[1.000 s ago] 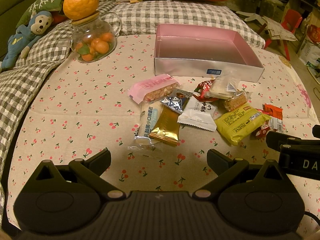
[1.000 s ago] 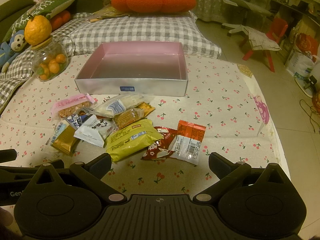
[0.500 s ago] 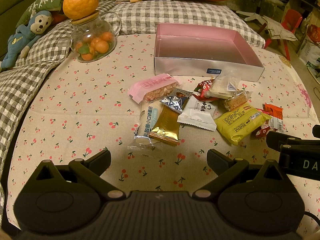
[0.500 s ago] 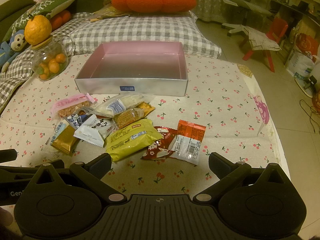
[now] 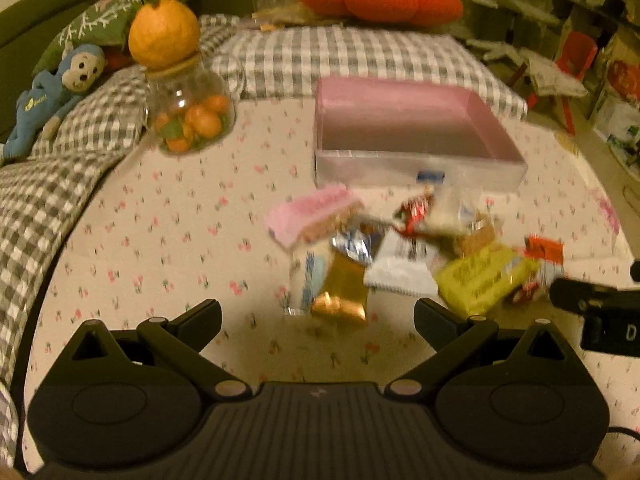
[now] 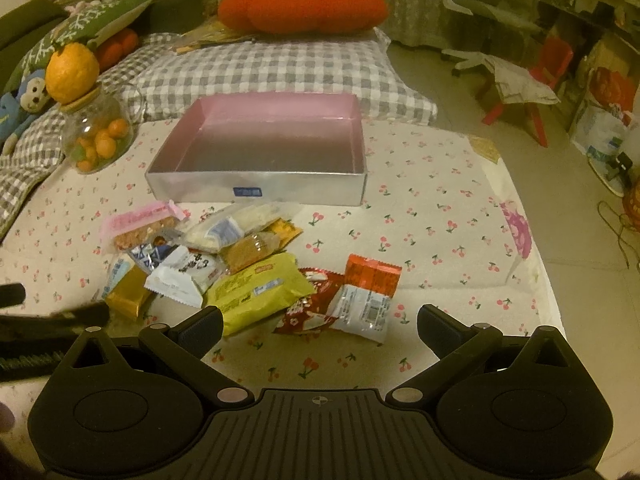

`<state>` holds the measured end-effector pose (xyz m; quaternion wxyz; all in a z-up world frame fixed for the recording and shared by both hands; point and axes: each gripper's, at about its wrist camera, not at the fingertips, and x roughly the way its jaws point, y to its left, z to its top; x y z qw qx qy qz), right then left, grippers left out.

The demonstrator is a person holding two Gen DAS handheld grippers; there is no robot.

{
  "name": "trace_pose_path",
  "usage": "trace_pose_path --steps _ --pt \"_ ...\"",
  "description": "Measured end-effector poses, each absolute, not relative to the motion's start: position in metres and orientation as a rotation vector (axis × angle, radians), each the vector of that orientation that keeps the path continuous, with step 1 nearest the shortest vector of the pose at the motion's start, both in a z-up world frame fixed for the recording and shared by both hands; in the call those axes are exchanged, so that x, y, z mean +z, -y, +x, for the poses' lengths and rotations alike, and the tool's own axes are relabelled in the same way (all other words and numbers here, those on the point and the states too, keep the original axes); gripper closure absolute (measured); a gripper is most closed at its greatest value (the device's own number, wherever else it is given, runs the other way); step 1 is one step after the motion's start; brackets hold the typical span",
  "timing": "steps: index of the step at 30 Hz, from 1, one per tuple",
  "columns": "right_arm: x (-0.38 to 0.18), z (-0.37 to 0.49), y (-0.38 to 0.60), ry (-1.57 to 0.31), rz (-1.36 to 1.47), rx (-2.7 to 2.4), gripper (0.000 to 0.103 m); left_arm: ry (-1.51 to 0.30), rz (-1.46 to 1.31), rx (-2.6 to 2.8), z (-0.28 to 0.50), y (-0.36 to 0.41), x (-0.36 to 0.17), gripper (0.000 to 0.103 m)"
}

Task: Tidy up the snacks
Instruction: 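Grasp the pink wafer packet with the left tool while the right tool grasps the clear white-bar packet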

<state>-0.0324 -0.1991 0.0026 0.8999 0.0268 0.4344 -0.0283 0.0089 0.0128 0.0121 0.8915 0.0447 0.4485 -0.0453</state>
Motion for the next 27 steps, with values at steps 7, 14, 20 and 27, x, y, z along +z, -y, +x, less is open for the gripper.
trace_pose_path --steps 7,14,20,27 --pt "0.010 -0.021 0.211 -0.906 0.073 -0.094 0.000 -0.956 0.085 -0.149 0.030 -0.021 0.019 0.000" --pt "0.009 -0.004 0.206 -0.941 0.038 -0.021 0.000 -0.988 0.149 -0.238 0.045 -0.023 0.011 0.000" --pt "0.007 0.015 0.198 -0.955 0.054 0.022 0.000 -0.993 0.200 -0.295 0.064 -0.024 0.002 0.001" --pt "0.005 0.039 0.190 -0.930 0.143 0.077 0.000 -0.966 0.221 -0.320 0.091 -0.035 -0.009 0.004"
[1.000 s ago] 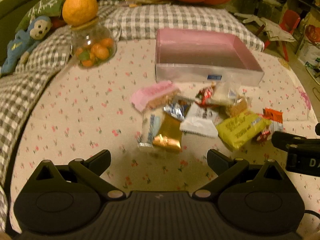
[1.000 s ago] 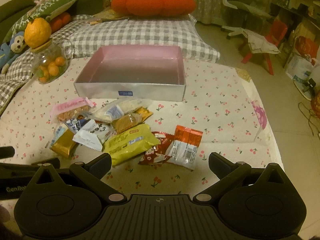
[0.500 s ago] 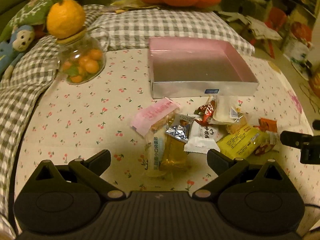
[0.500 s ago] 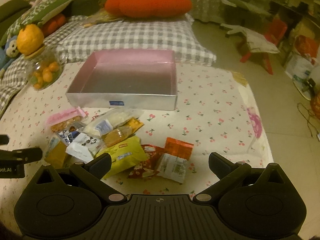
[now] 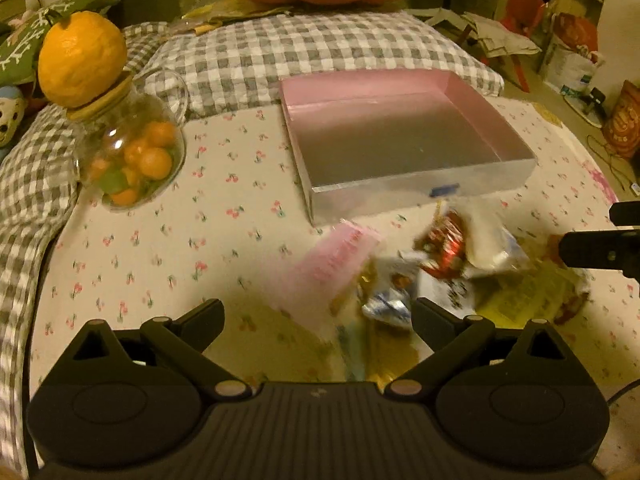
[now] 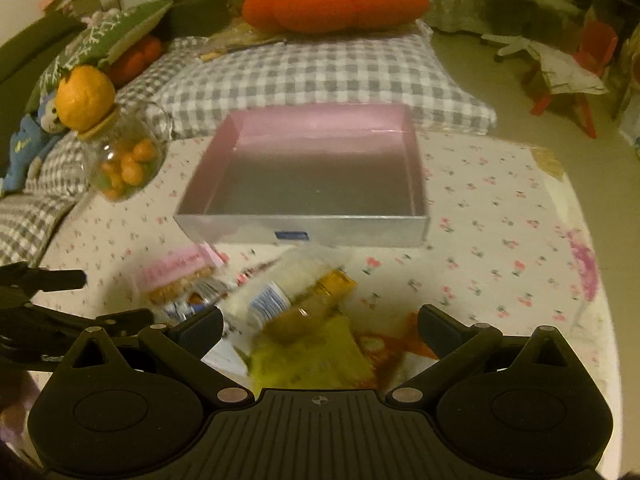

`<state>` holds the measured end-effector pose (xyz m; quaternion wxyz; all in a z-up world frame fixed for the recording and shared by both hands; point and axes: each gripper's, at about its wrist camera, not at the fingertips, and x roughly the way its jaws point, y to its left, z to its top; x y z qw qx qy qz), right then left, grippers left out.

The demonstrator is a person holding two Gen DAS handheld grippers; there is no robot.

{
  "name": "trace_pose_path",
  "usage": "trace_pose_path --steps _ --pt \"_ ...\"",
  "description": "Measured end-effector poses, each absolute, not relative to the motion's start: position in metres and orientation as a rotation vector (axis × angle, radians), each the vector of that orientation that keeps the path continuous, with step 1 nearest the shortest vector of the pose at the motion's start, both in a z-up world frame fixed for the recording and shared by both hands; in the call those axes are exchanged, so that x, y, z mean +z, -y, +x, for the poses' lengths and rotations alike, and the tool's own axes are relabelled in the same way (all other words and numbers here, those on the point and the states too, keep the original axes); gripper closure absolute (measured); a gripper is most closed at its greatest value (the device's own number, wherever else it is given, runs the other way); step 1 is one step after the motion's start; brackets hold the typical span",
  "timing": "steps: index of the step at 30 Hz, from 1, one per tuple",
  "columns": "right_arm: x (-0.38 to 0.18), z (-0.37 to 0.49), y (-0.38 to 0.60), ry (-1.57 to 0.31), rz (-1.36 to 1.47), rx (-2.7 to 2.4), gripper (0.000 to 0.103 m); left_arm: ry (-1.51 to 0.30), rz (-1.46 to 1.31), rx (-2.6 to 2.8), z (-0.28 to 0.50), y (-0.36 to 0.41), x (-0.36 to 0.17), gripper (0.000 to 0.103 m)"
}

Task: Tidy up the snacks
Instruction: 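Grasp the pink wafer packet with the left tool while the right tool grasps the clear white-bar packet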

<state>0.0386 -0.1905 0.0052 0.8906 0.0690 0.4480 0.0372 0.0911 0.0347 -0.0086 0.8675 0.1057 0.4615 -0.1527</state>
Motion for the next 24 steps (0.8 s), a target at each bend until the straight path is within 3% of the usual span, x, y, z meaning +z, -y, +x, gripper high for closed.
trace_pose_path --steps 5,10,24 --pt "-0.004 0.054 0.184 -0.917 0.182 0.103 0.000 -0.867 0.313 -0.374 0.103 -0.039 -0.017 0.007" --pt "-0.011 0.068 0.175 -0.897 0.206 0.122 0.001 -0.879 0.283 -0.471 0.113 -0.042 -0.024 0.009" --pt "-0.038 0.082 0.160 -0.894 0.192 0.114 0.003 -0.954 0.233 -0.494 0.125 -0.048 -0.047 0.031"
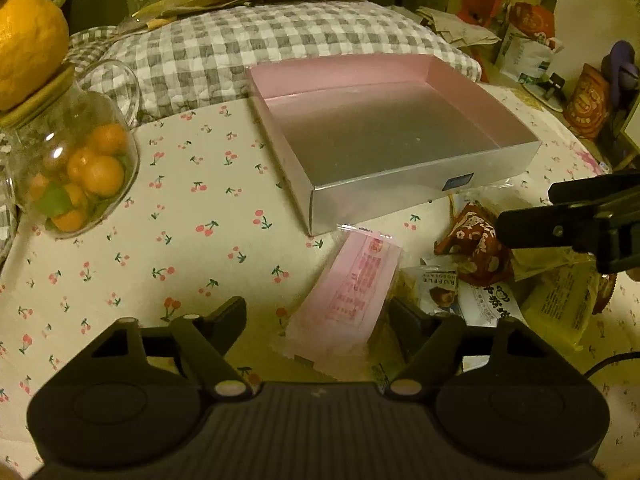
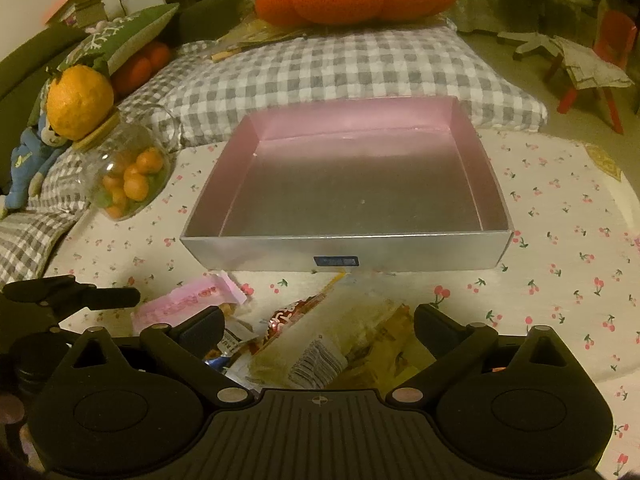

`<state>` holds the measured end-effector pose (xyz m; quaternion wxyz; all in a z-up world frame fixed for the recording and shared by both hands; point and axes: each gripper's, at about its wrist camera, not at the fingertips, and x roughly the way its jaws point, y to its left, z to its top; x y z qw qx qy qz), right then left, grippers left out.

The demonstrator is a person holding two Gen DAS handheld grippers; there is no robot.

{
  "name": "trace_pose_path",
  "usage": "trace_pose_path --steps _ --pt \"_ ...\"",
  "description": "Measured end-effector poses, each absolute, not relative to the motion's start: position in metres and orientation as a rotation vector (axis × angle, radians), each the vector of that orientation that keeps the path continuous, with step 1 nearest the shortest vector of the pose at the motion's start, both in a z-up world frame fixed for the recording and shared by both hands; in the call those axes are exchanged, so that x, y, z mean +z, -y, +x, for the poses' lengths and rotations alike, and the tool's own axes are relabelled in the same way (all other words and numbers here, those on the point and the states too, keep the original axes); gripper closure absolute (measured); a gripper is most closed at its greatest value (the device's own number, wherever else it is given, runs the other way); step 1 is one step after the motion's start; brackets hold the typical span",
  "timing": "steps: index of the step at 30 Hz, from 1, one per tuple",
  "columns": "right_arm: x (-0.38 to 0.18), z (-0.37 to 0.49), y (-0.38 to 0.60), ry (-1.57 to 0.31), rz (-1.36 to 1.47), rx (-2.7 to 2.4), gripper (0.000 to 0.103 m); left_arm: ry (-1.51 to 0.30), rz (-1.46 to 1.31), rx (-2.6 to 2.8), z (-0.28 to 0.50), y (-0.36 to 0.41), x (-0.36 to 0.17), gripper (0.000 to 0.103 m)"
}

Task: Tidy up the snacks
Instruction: 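Grasp the pink wafer packet with the left tool while the right tool grasps the clear white-bar packet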

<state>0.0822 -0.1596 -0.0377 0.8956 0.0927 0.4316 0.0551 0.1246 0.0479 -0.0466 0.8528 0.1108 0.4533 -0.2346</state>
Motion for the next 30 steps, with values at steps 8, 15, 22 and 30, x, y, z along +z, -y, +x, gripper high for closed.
trace_pose_path --steps 8,15,22,30 --pt "-0.046 0.081 0.157 -0.901 0.157 0.098 0.008 -0.961 0.226 -0.495 0.123 -0.046 -0.049 0.042" --pt "-0.050 0.080 0.158 -0.909 0.142 0.086 0.017 -0.952 0.209 -0.491 0.124 -0.045 -0.047 0.046" --pt "-0.050 0.080 0.158 -0.910 0.139 0.085 0.022 -0.944 0.219 -0.494 0.121 -0.042 -0.045 0.050" --pt "-0.048 0.079 0.155 -0.904 0.128 0.089 0.037 -0.940 0.217 -0.498 0.119 -0.039 -0.042 0.055"
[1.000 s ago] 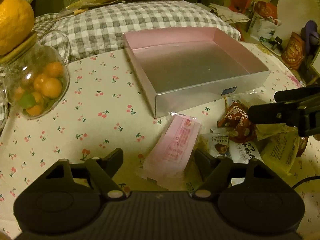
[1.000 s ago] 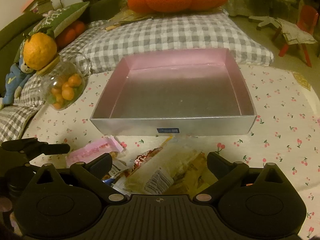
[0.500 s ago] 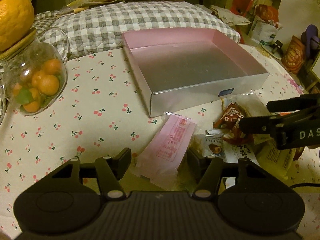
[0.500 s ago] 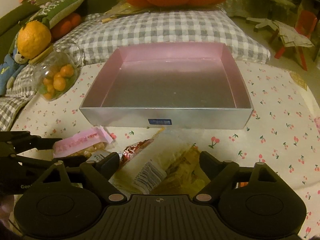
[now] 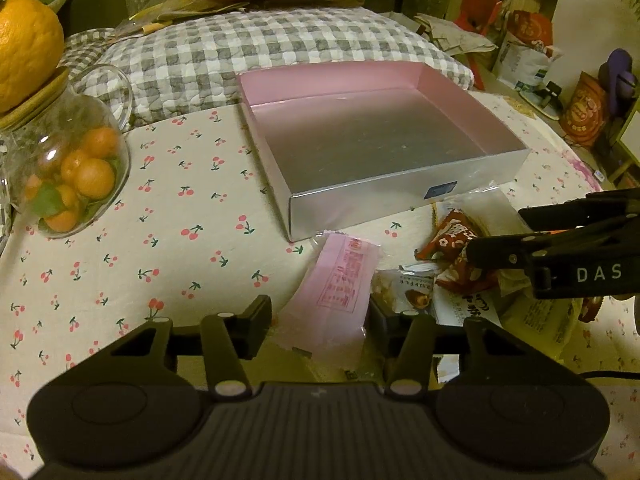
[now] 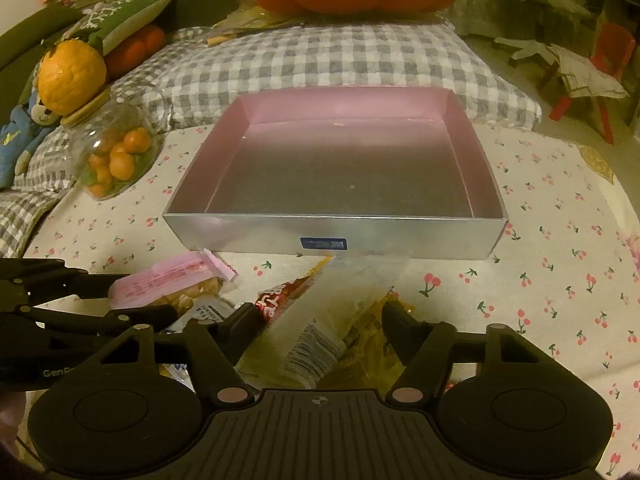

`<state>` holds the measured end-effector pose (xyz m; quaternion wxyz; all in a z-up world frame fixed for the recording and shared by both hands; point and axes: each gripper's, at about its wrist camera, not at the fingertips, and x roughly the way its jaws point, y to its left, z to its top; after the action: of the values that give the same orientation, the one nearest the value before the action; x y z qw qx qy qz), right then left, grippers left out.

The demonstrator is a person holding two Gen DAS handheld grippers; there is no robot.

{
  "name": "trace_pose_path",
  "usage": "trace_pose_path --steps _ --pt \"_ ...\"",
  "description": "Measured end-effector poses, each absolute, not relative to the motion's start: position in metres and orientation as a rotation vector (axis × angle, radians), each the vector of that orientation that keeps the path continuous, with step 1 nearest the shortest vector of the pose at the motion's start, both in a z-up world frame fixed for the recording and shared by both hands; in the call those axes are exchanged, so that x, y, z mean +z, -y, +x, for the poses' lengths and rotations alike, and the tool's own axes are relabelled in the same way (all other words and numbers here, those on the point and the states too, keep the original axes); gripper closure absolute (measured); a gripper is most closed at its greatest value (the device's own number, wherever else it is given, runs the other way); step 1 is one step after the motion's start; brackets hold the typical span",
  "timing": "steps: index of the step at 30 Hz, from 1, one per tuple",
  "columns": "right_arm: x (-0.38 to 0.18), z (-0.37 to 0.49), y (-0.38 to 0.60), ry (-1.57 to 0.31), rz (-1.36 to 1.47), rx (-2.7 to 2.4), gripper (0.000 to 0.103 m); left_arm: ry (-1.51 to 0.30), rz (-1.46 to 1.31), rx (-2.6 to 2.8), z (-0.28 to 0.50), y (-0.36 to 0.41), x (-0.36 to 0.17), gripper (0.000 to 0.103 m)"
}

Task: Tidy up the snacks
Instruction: 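Grasp the pink wafer packet with the left tool while the right tool grasps the clear white-bar packet, then carry both packets into the pink-lined box and open both tools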

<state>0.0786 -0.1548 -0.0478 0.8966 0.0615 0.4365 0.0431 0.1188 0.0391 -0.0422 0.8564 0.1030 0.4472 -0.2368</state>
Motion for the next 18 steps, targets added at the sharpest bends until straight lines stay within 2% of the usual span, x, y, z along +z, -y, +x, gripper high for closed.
trace_pose_path --steps 7,18 --pt "-0.0424 0.0761 0.1504 -0.889 0.088 0.100 0.050 -0.955 0.205 -0.484 0.1186 -0.0380 -0.0400 0.056" --pt "-0.0375 0.0743 0.1493 -0.895 0.066 0.087 0.062 -0.996 0.146 -0.460 0.1202 -0.0395 -0.0360 0.057"
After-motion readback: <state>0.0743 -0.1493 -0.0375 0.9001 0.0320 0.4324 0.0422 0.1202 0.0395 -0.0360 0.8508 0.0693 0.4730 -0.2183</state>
